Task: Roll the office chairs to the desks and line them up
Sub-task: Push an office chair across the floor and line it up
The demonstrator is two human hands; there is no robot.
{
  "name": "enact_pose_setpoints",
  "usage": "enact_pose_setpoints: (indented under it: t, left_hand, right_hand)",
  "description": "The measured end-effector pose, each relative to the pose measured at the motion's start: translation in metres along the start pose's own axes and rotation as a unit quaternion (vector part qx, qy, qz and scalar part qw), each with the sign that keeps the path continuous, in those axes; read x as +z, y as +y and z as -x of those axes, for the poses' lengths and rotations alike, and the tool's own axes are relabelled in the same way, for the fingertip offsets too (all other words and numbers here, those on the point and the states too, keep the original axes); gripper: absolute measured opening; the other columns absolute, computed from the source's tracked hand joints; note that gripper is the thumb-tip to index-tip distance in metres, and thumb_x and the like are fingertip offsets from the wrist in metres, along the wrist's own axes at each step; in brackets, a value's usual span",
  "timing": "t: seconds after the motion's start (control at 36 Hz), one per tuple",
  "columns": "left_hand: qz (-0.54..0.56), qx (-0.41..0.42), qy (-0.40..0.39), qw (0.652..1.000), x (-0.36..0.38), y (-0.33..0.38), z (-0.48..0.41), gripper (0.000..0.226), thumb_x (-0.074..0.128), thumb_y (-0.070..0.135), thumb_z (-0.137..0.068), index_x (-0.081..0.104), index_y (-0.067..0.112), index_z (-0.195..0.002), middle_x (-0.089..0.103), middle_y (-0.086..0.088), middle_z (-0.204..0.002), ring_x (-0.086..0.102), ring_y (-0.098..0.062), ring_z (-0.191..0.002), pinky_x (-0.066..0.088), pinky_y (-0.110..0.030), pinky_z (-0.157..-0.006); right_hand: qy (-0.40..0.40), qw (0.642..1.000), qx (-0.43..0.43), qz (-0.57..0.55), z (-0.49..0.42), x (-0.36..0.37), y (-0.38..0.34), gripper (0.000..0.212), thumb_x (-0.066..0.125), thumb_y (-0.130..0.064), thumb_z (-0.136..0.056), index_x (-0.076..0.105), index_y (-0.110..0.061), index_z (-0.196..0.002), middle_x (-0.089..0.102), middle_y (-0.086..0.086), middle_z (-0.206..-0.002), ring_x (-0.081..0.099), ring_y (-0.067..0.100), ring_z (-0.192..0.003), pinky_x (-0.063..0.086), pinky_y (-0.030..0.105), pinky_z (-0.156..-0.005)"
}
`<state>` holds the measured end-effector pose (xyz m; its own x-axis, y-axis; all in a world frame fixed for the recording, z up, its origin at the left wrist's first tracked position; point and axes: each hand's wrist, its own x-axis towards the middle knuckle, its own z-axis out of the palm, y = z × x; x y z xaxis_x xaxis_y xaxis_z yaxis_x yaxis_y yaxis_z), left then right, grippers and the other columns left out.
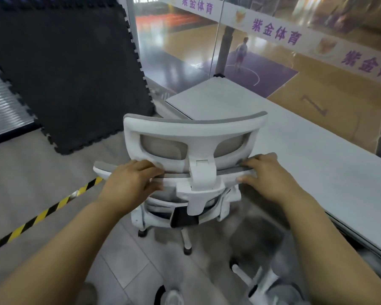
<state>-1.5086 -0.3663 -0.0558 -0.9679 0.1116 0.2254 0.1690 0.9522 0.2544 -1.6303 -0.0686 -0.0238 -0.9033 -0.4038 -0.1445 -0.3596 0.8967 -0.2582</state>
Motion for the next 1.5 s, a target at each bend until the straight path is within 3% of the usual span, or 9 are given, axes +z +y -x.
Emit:
enact_pose_setpoints:
  t: [0.31, 0.44, 0.64, 0.75, 0.89, 1.06, 1.25, 1.42, 1.5]
  left_hand:
    - [0.02, 0.001, 0.028, 0.999, -0.009, -0.037, -0.008, 0.042, 0.05, 0.041, -0.083, 0.071, 0.011, -0.102, 0.069, -0.005, -0.092, 0.064, -0.026, -0.075, 0.055, -0.038, -0.069]
    - [0.019, 0.025, 0.034, 0.999, -0.01, -0.064, -0.01, 0.029, 0.067, 0.023, -0.078, 0.07, 0.008, -0.103, 0.068, -0.009, -0.094, 0.063, -0.031, -0.075, 0.052, -0.038, -0.073]
    - [0.036, 0.037, 0.029, 0.998, -0.022, -0.112, -0.008, 0.034, 0.077, 0.007, -0.074, 0.069, 0.007, -0.107, 0.067, -0.012, -0.101, 0.062, -0.036, -0.089, 0.052, -0.042, -0.079]
    - [0.044, 0.046, 0.044, 0.997, -0.026, -0.138, -0.006, 0.034, 0.074, 0.004, -0.075, 0.068, 0.005, -0.109, 0.066, -0.014, -0.106, 0.06, -0.038, -0.094, 0.047, -0.043, -0.082]
    - [0.08, 0.056, 0.049, 0.994, -0.021, -0.162, -0.01, 0.034, 0.067, 0.007, -0.083, 0.065, 0.008, -0.116, 0.061, -0.012, -0.121, 0.052, -0.034, -0.11, 0.04, -0.053, -0.097]
    - [0.088, 0.115, 0.067, 0.987, -0.018, -0.176, -0.014, 0.032, 0.058, 0.015, -0.08, 0.067, 0.005, -0.11, 0.064, -0.015, -0.112, 0.056, -0.032, -0.099, 0.038, -0.045, -0.087]
    - [0.113, 0.155, 0.086, 0.978, -0.02, -0.189, 0.0, 0.03, 0.067, 0.014, -0.08, 0.068, 0.003, -0.108, 0.065, -0.016, -0.106, 0.036, -0.017, -0.093, 0.042, -0.044, -0.075]
    - [0.127, 0.138, 0.093, 0.978, -0.013, -0.194, 0.006, 0.029, 0.069, 0.017, -0.084, 0.067, 0.01, -0.111, 0.063, -0.009, -0.11, 0.042, -0.015, -0.1, 0.033, -0.06, -0.103]
    - [0.129, 0.138, 0.099, 0.977, -0.012, -0.192, 0.009, 0.029, 0.069, 0.016, -0.084, 0.067, 0.01, -0.112, 0.062, -0.008, -0.111, 0.045, -0.016, -0.104, 0.019, -0.048, -0.11]
  right_hand:
    - [0.042, 0.998, -0.021, -0.032, -0.008, 0.01, -0.021, 0.042, 0.066, -0.048, -0.08, 0.063, -0.024, -0.114, 0.056, -0.001, -0.112, 0.047, 0.019, -0.109, 0.032, 0.027, -0.081]
    - [0.063, 0.997, -0.013, -0.032, 0.002, 0.027, -0.039, 0.047, 0.066, -0.056, -0.075, 0.066, -0.026, -0.112, 0.058, -0.002, -0.111, 0.046, 0.019, -0.108, 0.03, 0.024, -0.083]
    - [0.099, 0.995, 0.01, -0.012, 0.007, 0.053, -0.087, 0.074, 0.035, -0.083, -0.063, 0.068, -0.031, -0.104, 0.058, -0.003, -0.097, 0.05, 0.023, -0.1, 0.034, 0.029, -0.081]
    - [0.085, 0.996, 0.025, 0.002, 0.014, 0.062, -0.118, 0.071, 0.031, -0.076, -0.071, 0.065, -0.031, -0.114, 0.059, 0.001, -0.109, 0.048, 0.028, -0.103, 0.039, 0.039, -0.091]
    - [0.08, 0.995, 0.055, -0.003, 0.02, 0.065, -0.148, 0.07, 0.035, -0.07, -0.074, 0.063, -0.024, -0.119, 0.059, 0.003, -0.116, 0.046, 0.027, -0.108, 0.033, 0.034, -0.094]
    - [0.104, 0.988, 0.117, -0.005, 0.031, 0.076, -0.167, 0.041, 0.059, -0.042, -0.088, 0.061, -0.018, -0.121, 0.054, 0.007, -0.108, 0.044, 0.03, -0.106, 0.03, 0.032, -0.089]
    - [0.092, 0.985, 0.144, -0.026, 0.043, 0.079, -0.187, 0.039, 0.059, -0.041, -0.088, 0.06, -0.021, -0.121, 0.054, 0.004, -0.111, 0.042, 0.026, -0.11, 0.032, 0.031, -0.088]
    - [0.091, 0.983, 0.159, -0.025, 0.054, 0.081, -0.193, 0.039, 0.059, -0.047, -0.085, 0.062, -0.023, -0.116, 0.051, -0.007, -0.106, 0.042, 0.021, -0.11, 0.039, 0.034, -0.085]
    - [0.084, 0.984, 0.154, -0.015, 0.059, 0.08, -0.194, 0.039, 0.059, -0.048, -0.084, 0.063, -0.024, -0.115, 0.055, -0.005, -0.112, 0.044, 0.021, -0.111, 0.038, 0.033, -0.085]
